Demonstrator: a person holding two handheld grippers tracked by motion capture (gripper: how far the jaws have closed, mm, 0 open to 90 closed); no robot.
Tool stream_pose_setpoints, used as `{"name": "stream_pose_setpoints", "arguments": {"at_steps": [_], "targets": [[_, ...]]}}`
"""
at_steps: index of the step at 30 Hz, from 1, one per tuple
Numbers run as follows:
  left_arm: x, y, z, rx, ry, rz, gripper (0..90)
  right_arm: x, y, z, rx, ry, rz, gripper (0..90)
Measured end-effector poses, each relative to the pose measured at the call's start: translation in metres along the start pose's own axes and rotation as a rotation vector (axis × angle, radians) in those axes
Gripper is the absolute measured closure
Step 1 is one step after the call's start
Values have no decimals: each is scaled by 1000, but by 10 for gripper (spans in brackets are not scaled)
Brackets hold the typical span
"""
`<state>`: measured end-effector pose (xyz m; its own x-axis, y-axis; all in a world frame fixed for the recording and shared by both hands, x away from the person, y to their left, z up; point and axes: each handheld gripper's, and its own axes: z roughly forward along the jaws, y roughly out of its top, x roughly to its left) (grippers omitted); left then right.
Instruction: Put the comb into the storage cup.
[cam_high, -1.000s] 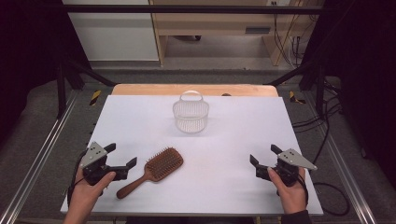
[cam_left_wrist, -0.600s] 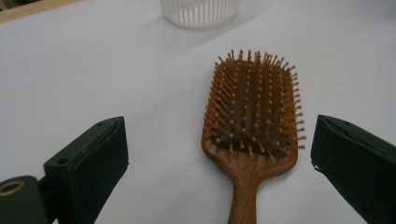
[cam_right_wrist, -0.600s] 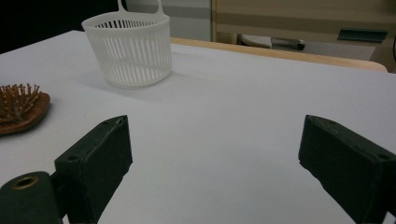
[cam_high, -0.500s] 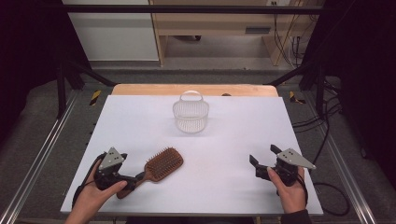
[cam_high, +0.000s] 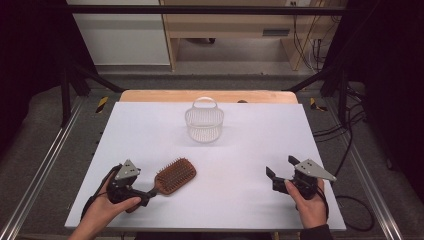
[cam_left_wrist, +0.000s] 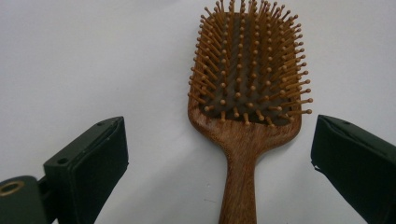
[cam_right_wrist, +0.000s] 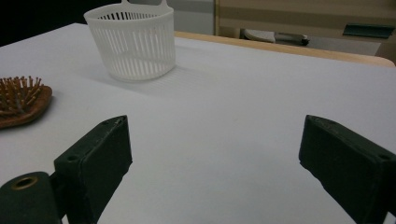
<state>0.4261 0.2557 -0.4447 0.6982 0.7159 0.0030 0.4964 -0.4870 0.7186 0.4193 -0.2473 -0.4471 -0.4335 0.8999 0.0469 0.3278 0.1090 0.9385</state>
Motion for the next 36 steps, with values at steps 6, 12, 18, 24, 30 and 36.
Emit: {"name": "stream_pose_setpoints", "arguments": {"at_steps": [6, 12, 18, 24, 30, 36], "targets": [[-1, 0, 8, 44, 1, 16, 42, 1, 0, 1, 1, 0, -5, 98], [-1, 2, 12, 56, -6, 15, 41, 0, -1, 2, 12, 3, 1, 98], [-4, 2, 18, 84, -8, 33, 41, 2, 0, 1, 4, 8, -2, 94], [-4, 0, 20, 96, 3, 39, 43, 1, 0, 2, 7, 13, -2, 92], [-3, -4, 21, 117, -4, 35, 42, 5, -2, 5, 24, 17, -12, 90], [-5, -4, 22, 154, 0, 51, 44, 7, -2, 8, 33, 25, -25, 87]]}}
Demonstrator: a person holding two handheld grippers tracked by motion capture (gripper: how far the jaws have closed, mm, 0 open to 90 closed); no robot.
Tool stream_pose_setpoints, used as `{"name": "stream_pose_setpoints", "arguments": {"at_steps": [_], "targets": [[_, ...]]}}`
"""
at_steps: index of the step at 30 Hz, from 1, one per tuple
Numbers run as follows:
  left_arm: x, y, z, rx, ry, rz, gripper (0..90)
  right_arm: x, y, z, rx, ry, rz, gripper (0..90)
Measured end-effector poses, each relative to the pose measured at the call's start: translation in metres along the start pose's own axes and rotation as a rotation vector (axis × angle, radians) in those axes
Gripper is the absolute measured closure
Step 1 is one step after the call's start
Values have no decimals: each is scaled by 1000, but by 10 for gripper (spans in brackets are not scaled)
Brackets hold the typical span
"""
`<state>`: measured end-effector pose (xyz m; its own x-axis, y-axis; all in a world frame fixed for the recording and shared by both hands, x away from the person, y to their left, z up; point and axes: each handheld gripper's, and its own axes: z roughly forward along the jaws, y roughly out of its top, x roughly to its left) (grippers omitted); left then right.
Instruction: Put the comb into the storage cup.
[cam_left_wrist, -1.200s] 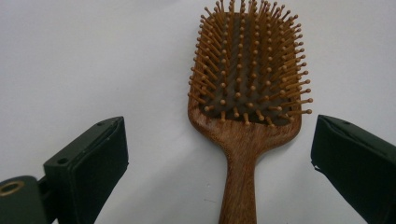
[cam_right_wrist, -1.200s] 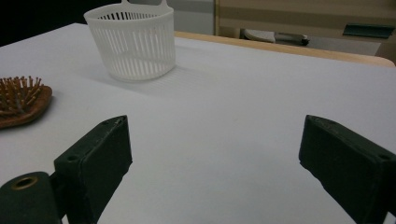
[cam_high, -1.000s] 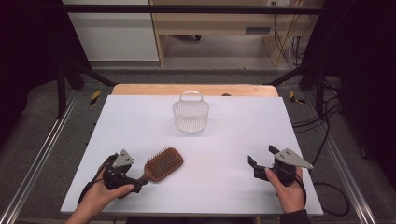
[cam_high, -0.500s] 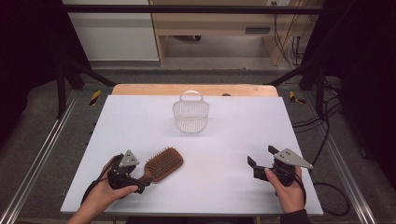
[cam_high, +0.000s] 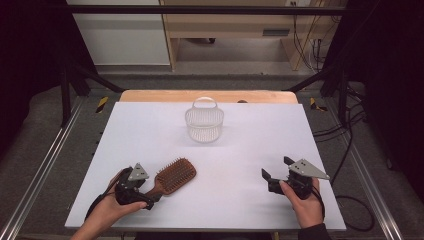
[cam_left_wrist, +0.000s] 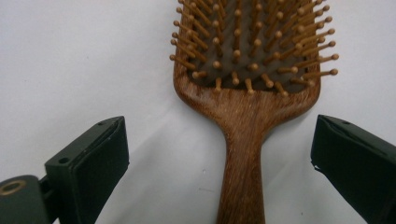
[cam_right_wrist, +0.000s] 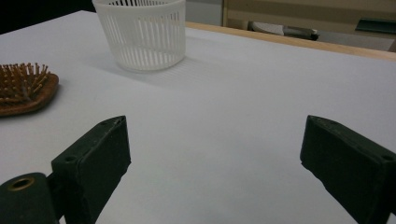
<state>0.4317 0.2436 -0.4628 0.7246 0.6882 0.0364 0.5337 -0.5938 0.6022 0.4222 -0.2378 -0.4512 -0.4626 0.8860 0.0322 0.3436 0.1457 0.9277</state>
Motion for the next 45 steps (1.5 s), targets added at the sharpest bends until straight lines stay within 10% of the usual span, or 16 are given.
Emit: {"name": "stream_pose_setpoints", "arguments": {"at_steps": [32, 45], "targets": [[-3, 12, -2, 169, -52, 62, 504, 1, -1, 2, 14, 13, 2, 87], [-4, 16, -1, 204, -60, 75, 556, 1, -1, 2, 19, 21, -2, 87]]}}
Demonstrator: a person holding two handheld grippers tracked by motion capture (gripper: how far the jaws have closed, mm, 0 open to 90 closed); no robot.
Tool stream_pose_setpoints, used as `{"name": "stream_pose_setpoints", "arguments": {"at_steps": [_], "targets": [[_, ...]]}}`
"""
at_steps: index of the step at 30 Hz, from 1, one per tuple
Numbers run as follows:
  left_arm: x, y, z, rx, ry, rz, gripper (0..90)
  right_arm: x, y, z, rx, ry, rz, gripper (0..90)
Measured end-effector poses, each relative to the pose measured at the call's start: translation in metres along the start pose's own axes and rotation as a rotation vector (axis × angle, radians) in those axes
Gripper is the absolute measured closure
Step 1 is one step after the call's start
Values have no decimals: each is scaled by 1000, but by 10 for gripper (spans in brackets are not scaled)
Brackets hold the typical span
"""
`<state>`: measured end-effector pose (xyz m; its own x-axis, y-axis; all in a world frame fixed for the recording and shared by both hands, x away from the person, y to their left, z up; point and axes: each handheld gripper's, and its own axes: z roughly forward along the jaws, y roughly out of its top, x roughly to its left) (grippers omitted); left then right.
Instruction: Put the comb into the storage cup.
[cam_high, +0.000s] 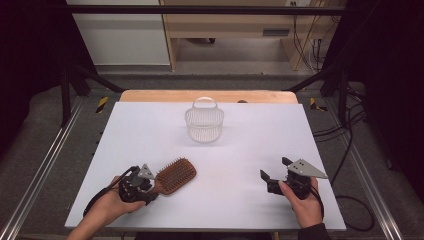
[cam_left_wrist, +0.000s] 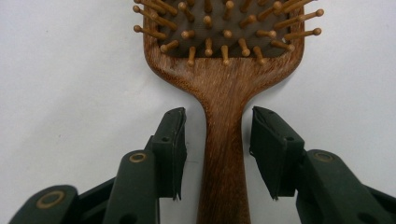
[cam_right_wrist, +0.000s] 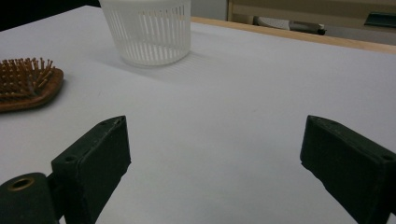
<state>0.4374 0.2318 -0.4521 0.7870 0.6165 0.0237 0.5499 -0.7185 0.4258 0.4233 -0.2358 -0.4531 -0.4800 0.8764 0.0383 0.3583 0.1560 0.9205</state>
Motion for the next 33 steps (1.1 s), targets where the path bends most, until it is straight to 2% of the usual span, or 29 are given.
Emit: {"name": "stream_pose_setpoints", "arguments": {"at_steps": [12, 27, 29, 33], "targets": [[1, 3, 0, 26, -11, 4, 596, 1, 0, 0, 3, 4, 1, 87], [2, 16, 3, 99, -19, 16, 676, 1, 0, 1, 8, 6, 0, 88], [1, 19, 4, 117, -17, 34, 695, 1, 0, 1, 9, 8, 1, 88], [1, 22, 5, 140, -20, 39, 713, 1, -1, 1, 9, 10, 2, 88]]}}
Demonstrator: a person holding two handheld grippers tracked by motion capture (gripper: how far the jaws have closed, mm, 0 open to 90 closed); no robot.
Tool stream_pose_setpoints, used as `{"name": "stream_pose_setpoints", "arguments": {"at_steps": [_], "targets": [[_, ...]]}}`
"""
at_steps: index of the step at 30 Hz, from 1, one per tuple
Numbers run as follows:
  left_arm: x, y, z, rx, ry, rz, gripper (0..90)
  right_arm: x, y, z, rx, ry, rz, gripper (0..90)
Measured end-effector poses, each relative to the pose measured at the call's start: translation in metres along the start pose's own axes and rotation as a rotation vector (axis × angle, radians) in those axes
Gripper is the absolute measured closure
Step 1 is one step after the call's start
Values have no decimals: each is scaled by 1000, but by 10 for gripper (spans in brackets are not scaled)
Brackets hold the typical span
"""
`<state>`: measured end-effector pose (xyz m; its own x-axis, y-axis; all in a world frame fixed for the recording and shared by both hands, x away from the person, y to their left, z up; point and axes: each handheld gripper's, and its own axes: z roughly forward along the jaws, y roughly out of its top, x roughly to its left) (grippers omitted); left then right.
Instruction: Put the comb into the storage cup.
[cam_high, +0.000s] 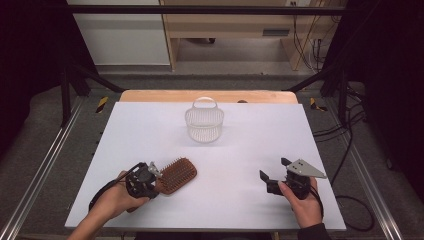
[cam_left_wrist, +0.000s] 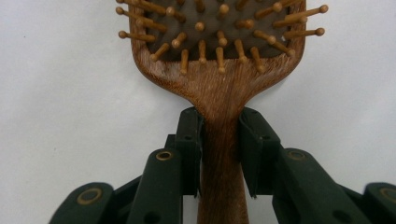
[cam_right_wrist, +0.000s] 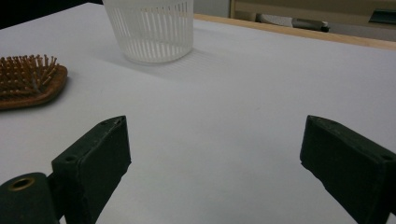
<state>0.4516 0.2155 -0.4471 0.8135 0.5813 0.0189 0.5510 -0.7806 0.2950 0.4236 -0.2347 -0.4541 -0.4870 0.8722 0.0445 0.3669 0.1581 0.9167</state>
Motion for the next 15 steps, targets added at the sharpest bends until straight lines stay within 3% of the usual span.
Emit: {"name": "stream_pose_setpoints", "arguments": {"at_steps": [15], "targets": [[-8, -13, -1, -147, 65, 2, 728, -1, 0, 1, 1, 0, 10, 88]]}}
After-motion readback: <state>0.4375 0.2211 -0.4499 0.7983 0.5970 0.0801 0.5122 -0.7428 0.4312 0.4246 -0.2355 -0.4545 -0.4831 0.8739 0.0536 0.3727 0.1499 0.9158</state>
